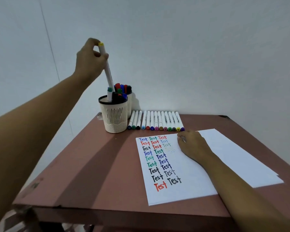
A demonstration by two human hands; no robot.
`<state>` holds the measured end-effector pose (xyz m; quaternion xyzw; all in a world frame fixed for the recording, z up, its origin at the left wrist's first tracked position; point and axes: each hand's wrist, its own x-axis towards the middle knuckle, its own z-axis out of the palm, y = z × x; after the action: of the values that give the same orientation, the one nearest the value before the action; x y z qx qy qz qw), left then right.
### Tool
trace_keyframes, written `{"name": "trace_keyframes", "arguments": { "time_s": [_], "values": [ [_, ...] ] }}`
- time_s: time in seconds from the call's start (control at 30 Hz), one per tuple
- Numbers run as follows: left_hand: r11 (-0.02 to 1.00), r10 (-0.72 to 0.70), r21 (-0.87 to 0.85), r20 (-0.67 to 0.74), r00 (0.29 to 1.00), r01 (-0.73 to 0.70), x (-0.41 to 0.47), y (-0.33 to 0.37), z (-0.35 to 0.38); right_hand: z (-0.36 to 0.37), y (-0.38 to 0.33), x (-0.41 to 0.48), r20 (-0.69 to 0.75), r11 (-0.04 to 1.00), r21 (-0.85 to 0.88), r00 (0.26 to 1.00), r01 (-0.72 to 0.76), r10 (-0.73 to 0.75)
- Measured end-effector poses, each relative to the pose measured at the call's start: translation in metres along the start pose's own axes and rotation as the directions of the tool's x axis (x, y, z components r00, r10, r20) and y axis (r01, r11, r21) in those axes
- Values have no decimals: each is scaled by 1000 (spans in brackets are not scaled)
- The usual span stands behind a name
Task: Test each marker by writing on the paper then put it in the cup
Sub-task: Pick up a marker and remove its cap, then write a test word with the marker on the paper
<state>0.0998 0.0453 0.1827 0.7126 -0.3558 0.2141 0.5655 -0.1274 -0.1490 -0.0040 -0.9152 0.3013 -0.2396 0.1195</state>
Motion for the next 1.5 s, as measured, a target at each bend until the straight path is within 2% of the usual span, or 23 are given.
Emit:
{"name": "trace_keyframes", "arguments": {
  "time_s": [0.13,0.27,0.43,0.57,0.63,0.77,0.87,0.93,1.03,1.1,1.17,1.23,1.33,1.5],
  "values": [
    [993,-54,110,109,993,42,-15,-14,10,1,1,0,7,1000,9,1000,4,-4],
    [971,-71,238,205,976,20,-36,-31,20,1,1,1,9,1000,13,1000,0,0],
    [952,-167,286,200,965,105,-46,-41,26,3,3,3,12,1000,3,1000,4,-5],
    [953,-161,284,182,970,105,-54,-36,27,6,4,4,-7,1000,25,1000,12,-11],
    [968,-87,245,141,986,50,-60,-29,30,6,3,4,-16,1000,16,1000,20,-20],
    [949,212,243,-23,977,-200,-87,-12,44,6,2,3,-1,999,-21,999,32,-32],
    [947,275,192,-75,958,-257,-113,-5,60,-1,-1,4,93,991,-123,995,60,-49],
    [967,227,115,12,974,-227,-129,-9,73,-8,-2,11,165,989,-138,986,49,-26],
    [970,121,174,250,961,-167,-151,-33,92,-16,0,32,132,996,-40,988,-75,79],
    [973,1,209,419,908,-97,-159,-44,99,-19,1,45,70,988,16,986,-152,151],
    [974,-101,225,542,834,-28,-161,-48,102,-21,3,53,32,977,-14,976,-214,215],
    [962,-140,271,616,776,-41,-161,-51,102,-19,5,58,19,965,-58,966,-256,257],
    [938,-165,332,685,710,-102,-161,-54,103,-10,4,60,89,962,-71,959,-264,270],
    [923,-174,359,713,679,-140,-159,-57,104,-6,2,61,67,953,-96,954,-287,294]
  ]
}}
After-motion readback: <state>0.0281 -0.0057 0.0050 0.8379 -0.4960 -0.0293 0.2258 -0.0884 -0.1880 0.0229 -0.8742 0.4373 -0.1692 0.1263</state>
